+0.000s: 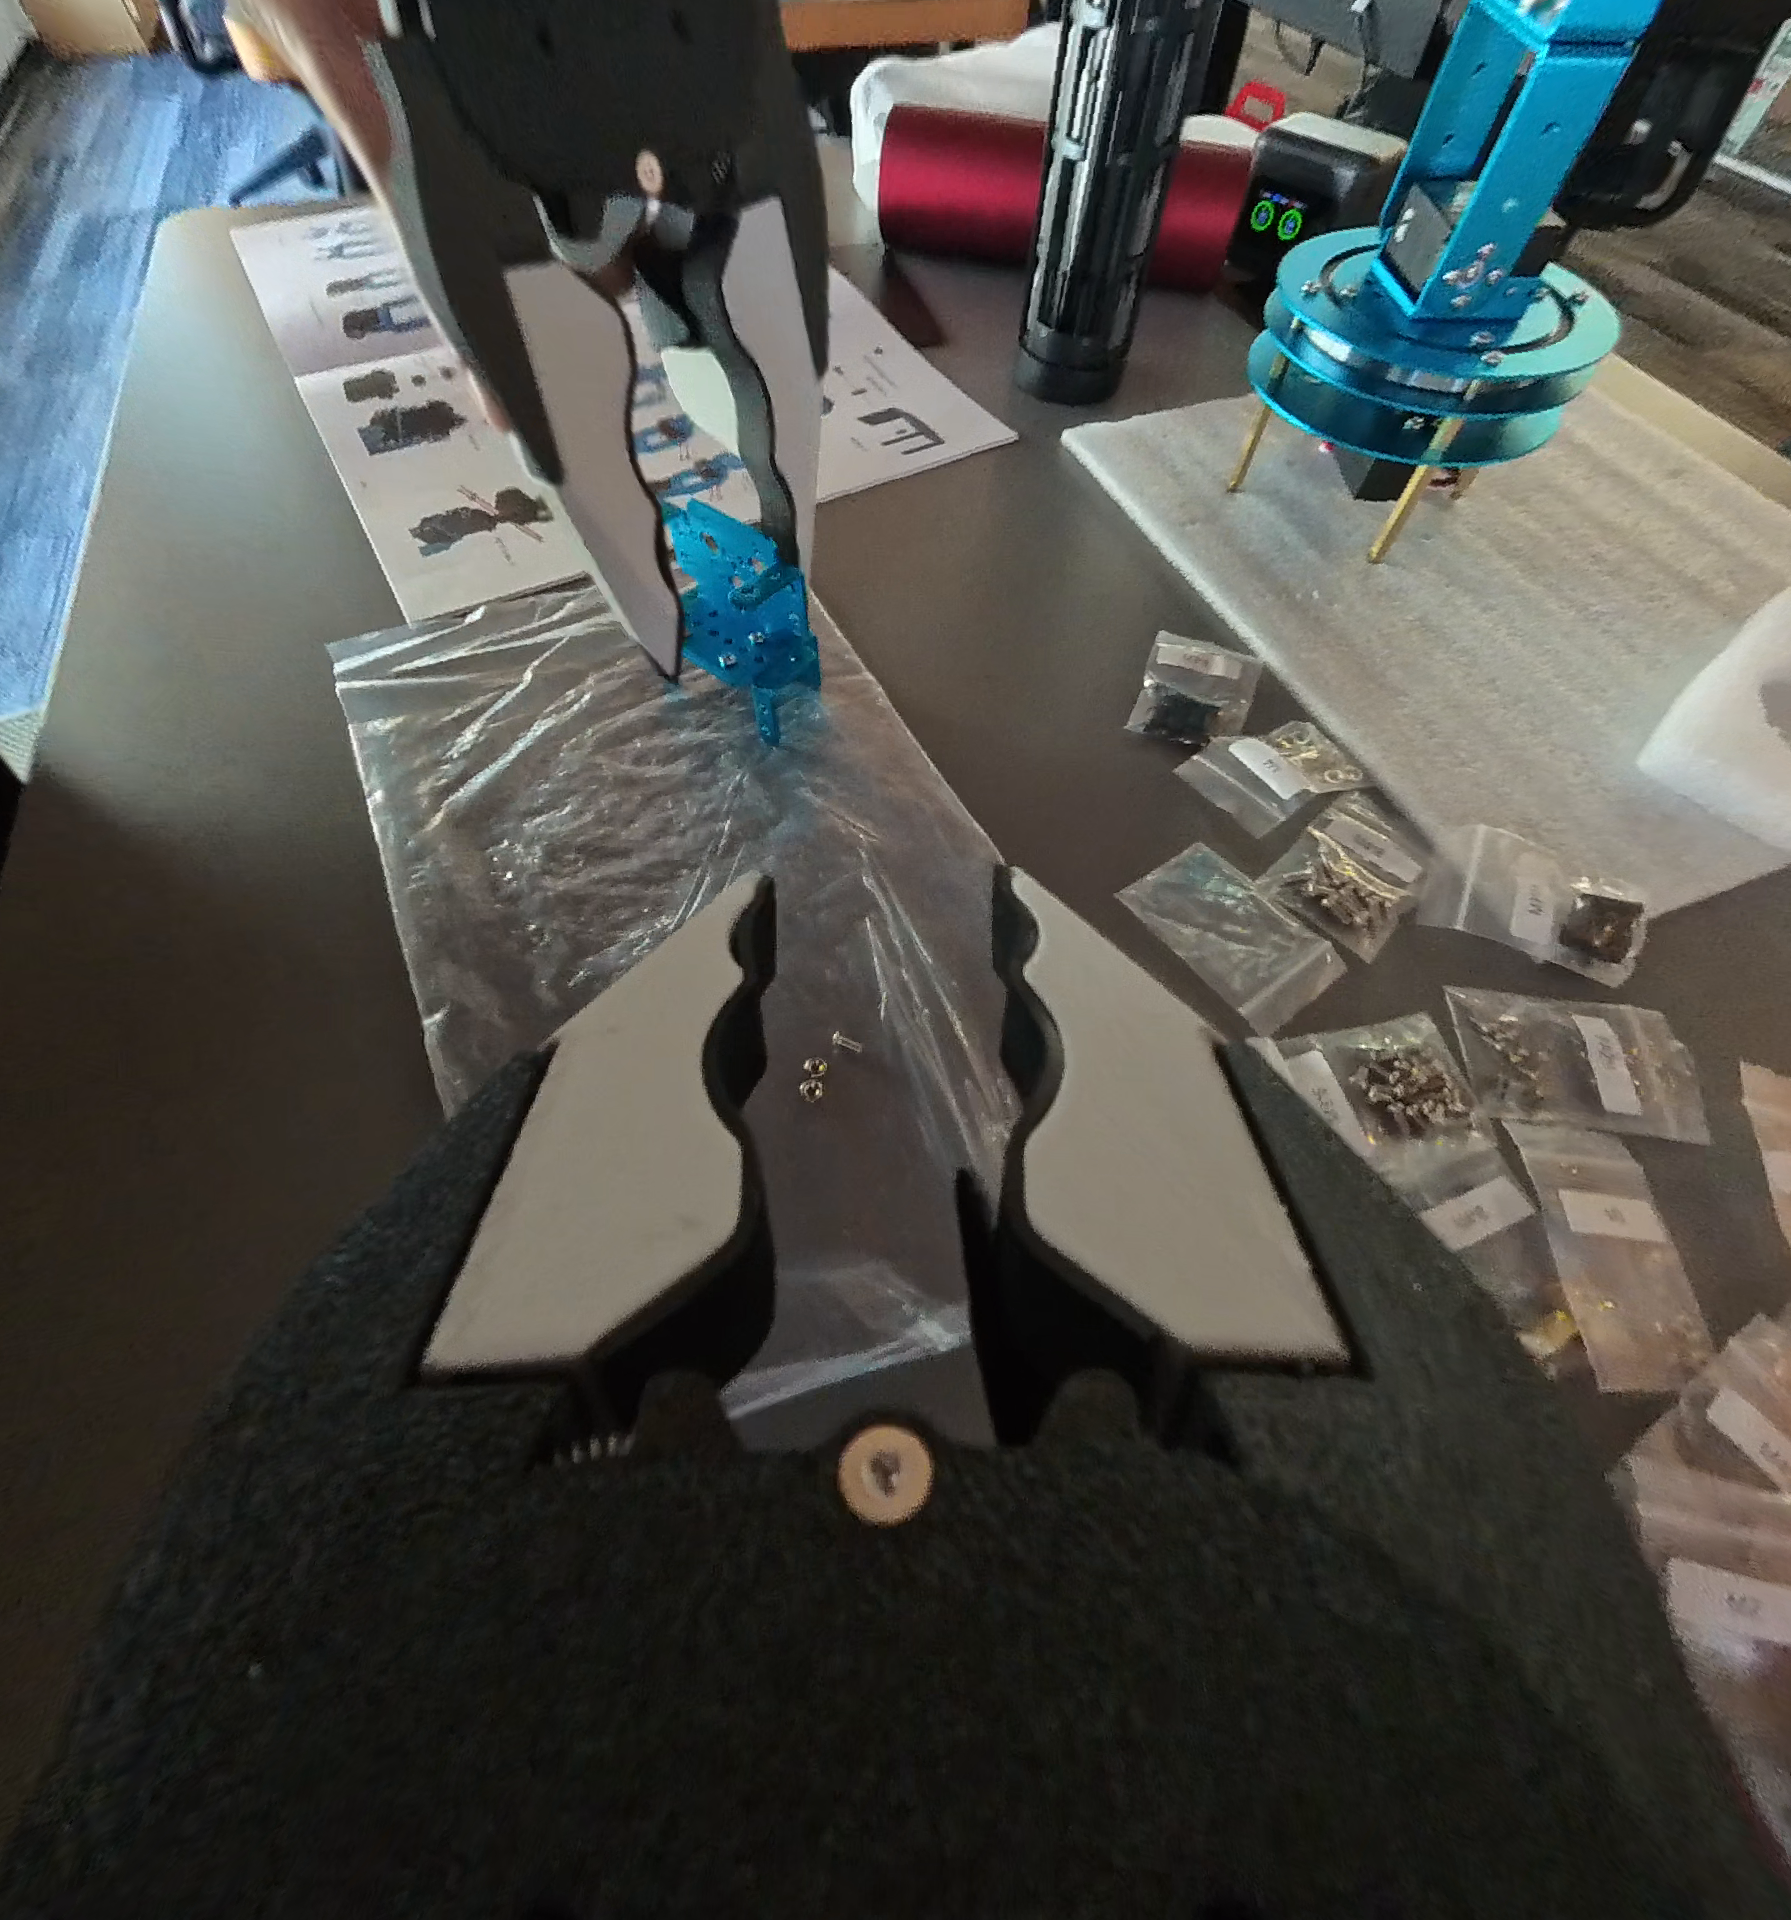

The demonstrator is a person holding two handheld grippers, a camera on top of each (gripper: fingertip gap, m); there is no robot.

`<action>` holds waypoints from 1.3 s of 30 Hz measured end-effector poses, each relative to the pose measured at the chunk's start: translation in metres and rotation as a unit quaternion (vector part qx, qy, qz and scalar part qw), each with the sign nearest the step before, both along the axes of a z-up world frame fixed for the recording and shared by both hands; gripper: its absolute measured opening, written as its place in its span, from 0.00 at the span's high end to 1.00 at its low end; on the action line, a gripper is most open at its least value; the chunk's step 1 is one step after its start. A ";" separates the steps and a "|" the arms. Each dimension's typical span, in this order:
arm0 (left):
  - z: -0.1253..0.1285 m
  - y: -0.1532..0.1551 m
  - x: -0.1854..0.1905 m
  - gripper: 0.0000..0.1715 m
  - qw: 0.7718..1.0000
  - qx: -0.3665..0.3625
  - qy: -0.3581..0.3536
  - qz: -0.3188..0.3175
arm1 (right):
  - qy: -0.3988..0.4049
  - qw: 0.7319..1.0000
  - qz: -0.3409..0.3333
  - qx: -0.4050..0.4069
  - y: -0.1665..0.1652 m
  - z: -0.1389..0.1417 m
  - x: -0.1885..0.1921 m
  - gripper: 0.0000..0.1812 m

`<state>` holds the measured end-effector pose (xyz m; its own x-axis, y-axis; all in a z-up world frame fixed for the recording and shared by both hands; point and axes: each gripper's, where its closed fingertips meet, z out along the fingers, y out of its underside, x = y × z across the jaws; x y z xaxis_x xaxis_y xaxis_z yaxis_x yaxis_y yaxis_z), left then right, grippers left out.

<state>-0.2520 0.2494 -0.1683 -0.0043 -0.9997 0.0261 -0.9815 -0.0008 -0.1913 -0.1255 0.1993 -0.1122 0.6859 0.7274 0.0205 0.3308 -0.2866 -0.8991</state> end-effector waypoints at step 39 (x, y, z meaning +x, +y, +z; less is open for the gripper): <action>0.013 -0.038 0.074 0.81 0.976 -0.003 -0.194 -0.094 | 0.057 0.989 0.052 -0.126 -0.017 -0.027 -0.010 0.79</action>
<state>-0.1784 0.2115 -0.1550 -0.1982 -0.9801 -0.0081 -0.8179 0.1699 -0.5498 -0.1351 0.1827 -0.1394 0.5953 0.7656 -0.2438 0.2709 -0.4769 -0.8362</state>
